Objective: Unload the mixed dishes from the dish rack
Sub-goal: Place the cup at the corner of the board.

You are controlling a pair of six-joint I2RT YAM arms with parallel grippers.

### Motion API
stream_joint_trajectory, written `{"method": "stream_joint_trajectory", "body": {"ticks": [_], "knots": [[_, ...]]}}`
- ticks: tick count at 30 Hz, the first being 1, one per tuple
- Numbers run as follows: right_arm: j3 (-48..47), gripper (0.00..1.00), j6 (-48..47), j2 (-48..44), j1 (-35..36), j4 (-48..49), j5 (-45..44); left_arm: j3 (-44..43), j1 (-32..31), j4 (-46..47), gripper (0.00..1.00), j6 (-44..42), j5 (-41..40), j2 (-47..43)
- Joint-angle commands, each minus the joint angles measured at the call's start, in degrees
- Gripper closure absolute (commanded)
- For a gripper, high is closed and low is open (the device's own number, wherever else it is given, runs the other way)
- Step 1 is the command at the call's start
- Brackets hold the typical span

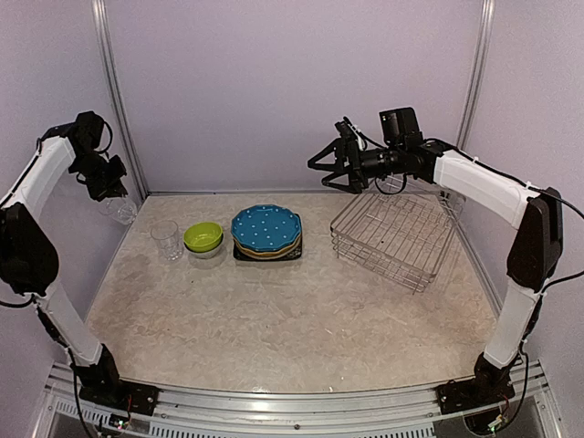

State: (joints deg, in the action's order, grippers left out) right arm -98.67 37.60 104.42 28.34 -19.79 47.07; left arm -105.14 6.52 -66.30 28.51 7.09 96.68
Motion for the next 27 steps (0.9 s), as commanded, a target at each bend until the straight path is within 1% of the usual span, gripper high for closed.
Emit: {"method": "stream_joint_trajectory", "body": {"ticks": [1, 10, 18, 27], "knots": [[-0.99, 0.01, 0.6, -0.45, -0.39, 0.51, 0.0, -0.31, 1.54, -1.63, 1.0, -0.63, -2.8, 2.29], [-0.73, 0.01, 1.32, -0.32, -0.39, 0.98, -0.46, -1.05, 1.73, -1.76, 1.0, -3.6, -6.81, 9.09], [0.53, 0.01, 1.92, -0.78, -0.38, 1.74, -1.02, -1.32, 1.71, 0.36, 0.96, -5.01, -5.22, 14.11], [1.07, 0.01, 2.22, -0.89, -0.39, 1.93, -1.45, -2.95, 1.7, 1.08, 0.92, -5.68, -5.87, 19.04]]}}
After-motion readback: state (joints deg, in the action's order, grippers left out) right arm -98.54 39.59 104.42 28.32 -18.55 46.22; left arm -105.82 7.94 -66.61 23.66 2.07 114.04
